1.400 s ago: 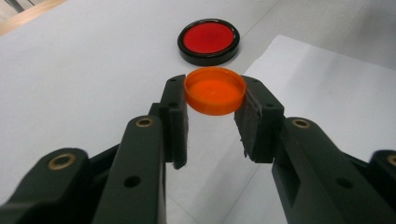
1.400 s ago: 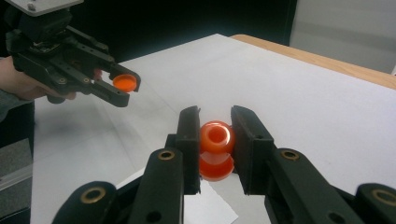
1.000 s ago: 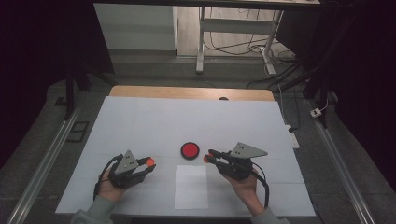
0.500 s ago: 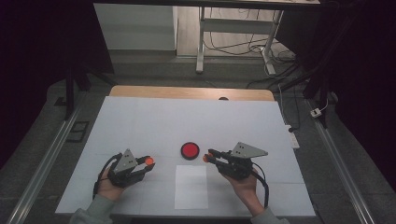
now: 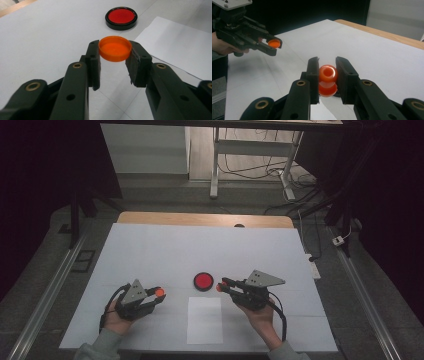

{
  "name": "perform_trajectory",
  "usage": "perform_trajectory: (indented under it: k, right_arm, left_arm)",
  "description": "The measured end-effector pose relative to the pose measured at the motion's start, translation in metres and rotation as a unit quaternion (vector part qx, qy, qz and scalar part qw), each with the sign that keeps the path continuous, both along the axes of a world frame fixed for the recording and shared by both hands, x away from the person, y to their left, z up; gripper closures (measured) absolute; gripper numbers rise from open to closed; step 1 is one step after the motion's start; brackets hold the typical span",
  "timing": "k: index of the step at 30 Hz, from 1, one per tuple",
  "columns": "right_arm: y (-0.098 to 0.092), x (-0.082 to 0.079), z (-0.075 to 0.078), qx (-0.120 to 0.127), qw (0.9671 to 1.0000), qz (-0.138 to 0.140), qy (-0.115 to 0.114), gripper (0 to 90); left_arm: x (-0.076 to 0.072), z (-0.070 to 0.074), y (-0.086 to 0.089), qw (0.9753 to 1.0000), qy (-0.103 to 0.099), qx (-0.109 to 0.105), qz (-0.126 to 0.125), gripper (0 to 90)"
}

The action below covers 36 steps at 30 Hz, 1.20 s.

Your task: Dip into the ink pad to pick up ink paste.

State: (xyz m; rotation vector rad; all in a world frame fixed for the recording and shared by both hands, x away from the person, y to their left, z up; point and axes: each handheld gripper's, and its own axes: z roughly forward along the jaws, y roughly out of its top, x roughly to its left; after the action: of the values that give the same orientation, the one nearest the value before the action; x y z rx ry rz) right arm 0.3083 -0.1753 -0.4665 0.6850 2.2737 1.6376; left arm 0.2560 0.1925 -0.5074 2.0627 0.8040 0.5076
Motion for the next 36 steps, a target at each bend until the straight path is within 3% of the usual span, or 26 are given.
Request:
perform_trajectory:
  k: [36]
  right_arm:
    - [0.02, 0.027, -0.003, -0.022, 0.9996, 0.002, 0.018, 72.6]
  left_arm:
    - [0.001, -0.001, -0.001, 1.0, 0.003, 0.002, -0.002, 64.8]
